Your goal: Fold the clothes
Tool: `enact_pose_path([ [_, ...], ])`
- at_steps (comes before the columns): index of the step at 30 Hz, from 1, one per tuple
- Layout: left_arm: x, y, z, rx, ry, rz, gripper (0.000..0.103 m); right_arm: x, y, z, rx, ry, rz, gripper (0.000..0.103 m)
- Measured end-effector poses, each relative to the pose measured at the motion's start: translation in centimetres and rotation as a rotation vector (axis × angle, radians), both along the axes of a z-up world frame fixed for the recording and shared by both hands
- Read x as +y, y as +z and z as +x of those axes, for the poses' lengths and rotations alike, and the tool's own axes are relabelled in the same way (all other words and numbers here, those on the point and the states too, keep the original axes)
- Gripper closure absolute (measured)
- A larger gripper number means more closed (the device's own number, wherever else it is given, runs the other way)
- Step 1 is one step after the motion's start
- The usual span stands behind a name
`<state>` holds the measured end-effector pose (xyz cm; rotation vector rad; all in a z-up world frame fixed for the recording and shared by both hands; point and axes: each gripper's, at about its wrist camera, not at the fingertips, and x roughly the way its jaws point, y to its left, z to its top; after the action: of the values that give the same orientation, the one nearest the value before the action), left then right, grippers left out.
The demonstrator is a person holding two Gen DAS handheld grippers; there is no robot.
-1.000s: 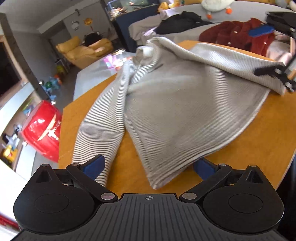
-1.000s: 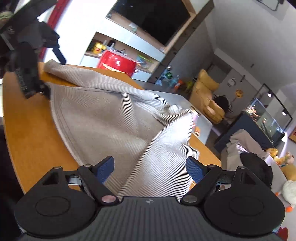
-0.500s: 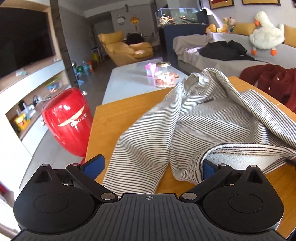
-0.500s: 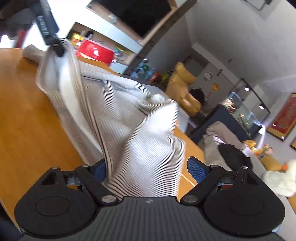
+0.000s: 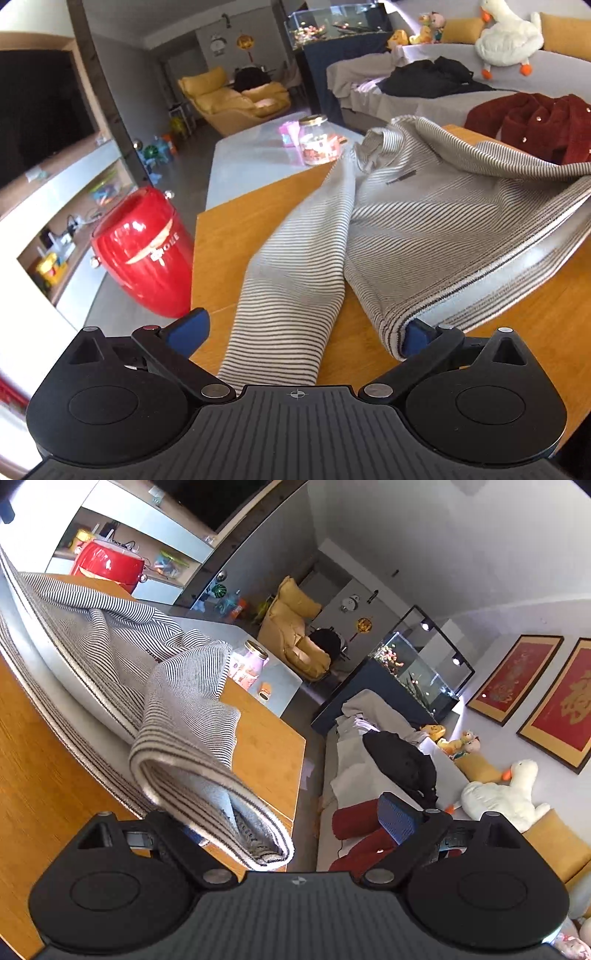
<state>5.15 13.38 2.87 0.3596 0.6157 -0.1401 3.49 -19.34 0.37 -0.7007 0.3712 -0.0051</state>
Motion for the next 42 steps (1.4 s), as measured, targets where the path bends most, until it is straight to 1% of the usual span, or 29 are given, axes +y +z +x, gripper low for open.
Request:
enact_pose_path([
  [2, -0.4, -0.4, -1.1, 0.031, -0.029, 0.002, 0.0, -0.2, -0.5, -0.3, 0.056, 0.017, 0.008, 0.011],
  [5, -1.1, -1.6, -2.6, 0.097, -0.078, 0.007, 0.0, -0.5, -2.1, -1.1, 0.175, 0.082, 0.019, 0.011],
  [6, -1.2, -2.0, -3.1, 0.127, -0.101, 0.001, 0.0, -0.3, -2.5, -1.9, 0.202, 0.103, 0.023, 0.012],
  [7, -1.1, -2.3, -3.4, 0.162, -0.129, -0.012, 0.0, -0.4, -2.2, -2.4, 0.216, 0.122, 0.037, 0.012],
  [9, -0.7, -2.2, -4.0, 0.227, -0.194, -0.079, 0.0, -0.9, -1.5, -3.4, 0.235, 0.145, 0.078, 0.012],
  [10, -0.3, -1.7, -4.2, 0.24, -0.221, -0.129, 0.0, -1.1, -1.1, -3.9, 0.239, 0.149, 0.105, 0.012],
  [11, 0.1, -1.1, -4.4, 0.244, -0.246, -0.184, 0.0, -1.2, -0.9, -4.2, 0.231, 0.142, 0.105, 0.012],
  [12, 0.5, -0.4, -4.5, 0.237, -0.264, -0.237, 0.0, -1.1, -1.0, -4.4, 0.204, 0.138, 0.091, 0.012],
  [13, 0.7, 0.4, -4.3, 0.217, -0.275, -0.291, 0.0, -1.1, -1.0, -4.7, 0.175, 0.134, 0.076, 0.015],
  [14, 0.9, 1.1, -4.0, 0.193, -0.283, -0.346, 0.0, -0.8, -1.1, -4.5, 0.169, 0.14, 0.075, 0.023],
  [16, 0.8, 2.0, -2.8, 0.159, -0.289, -0.447, 0.0, -0.2, -1.2, -4.2, 0.157, 0.153, 0.074, 0.033],
  [18, 0.2, 2.4, -1.0, 0.142, -0.286, -0.518, 0.0, 0.8, -1.4, -3.9, 0.181, 0.213, 0.042, 0.047],
  [19, -0.4, 2.4, -0.1, 0.13, -0.287, -0.532, 0.0, 1.4, -1.5, -3.8, 0.192, 0.245, 0.018, 0.063],
  [20, -1.0, 2.3, 0.8, 0.115, -0.29, -0.529, 0.0, 1.5, -0.7, -3.2, 0.207, 0.258, 0.057, 0.081],
  [21, -1.8, 2.0, 1.8, 0.096, -0.29, -0.518, 0.0, 1.7, 0.1, -2.7, 0.223, 0.271, 0.097, 0.089],
  [22, -2.5, 1.7, 2.7, 0.077, -0.282, -0.503, 0.0, 1.8, 0.8, -2.1, 0.238, 0.284, 0.138, 0.094],
  [23, -3.3, 1.3, 3.6, 0.07, -0.27, -0.495, 0.0, 2.0, 1.6, -1.6, 0.253, 0.297, 0.178, 0.094],
  [25, -4.4, 0.5, 5.4, 0.08, -0.256, -0.508, 0.0, 0.8, 4.8, 0.8, 0.218, 0.272, 0.277, 0.095],
  [27, -5.4, -0.2, 7.1, 0.095, -0.252, -0.528, 0.0, -2.0, 8.4, 4.2, 0.159, 0.191, 0.407, 0.095],
  [29, -5.9, -0.8, 8.1, 0.116, -0.268, -0.535, 0.0, -5.4, 11.3, 7.9, 0.101, 0.094, 0.525, 0.095],
  [30, -6.1, -1.1, 8.6, 0.126, -0.276, -0.537, 0.0, -7.2, 12.3, 10.0, 0.066, 0.036, 0.558, 0.095],
  [31, -6.2, -1.3, 9.1, 0.132, -0.278, -0.532, 0.0, -8.6, 12.9, 11.8, 0.05, -0.013, 0.581, 0.095],
  [32, -6.2, -1.6, 9.5, 0.136, -0.274, -0.523, 0.0, -9.9, 13.4, 13.6, 0.035, -0.063, 0.604, 0.095],
  [34, -5.7, -1.9, 10.7, 0.131, -0.237, -0.483, 0.0, -12.8, 13.2, 16.8, 0.036, -0.155, 0.662, 0.095],
  [37, -4.6, -2.2, 12.6, 0.118, -0.169, -0.415, 0.0, -15.8, 11.8, 20.5, 0.066, -0.25, 0.773, 0.095],
  [40, -3.5, -2.6, 14.6, 0.108, -0.1, -0.343, 0.0, -15.9, 11.5, 22.1, 0.091, -0.263, 0.867, 0.095],
  [42, -2.9, -3.0, 16.3, 0.098, -0.051, -0.268, 0.0, -16.0, 11.2, 23.2, 0.108, -0.272, 0.929, 0.095],
])
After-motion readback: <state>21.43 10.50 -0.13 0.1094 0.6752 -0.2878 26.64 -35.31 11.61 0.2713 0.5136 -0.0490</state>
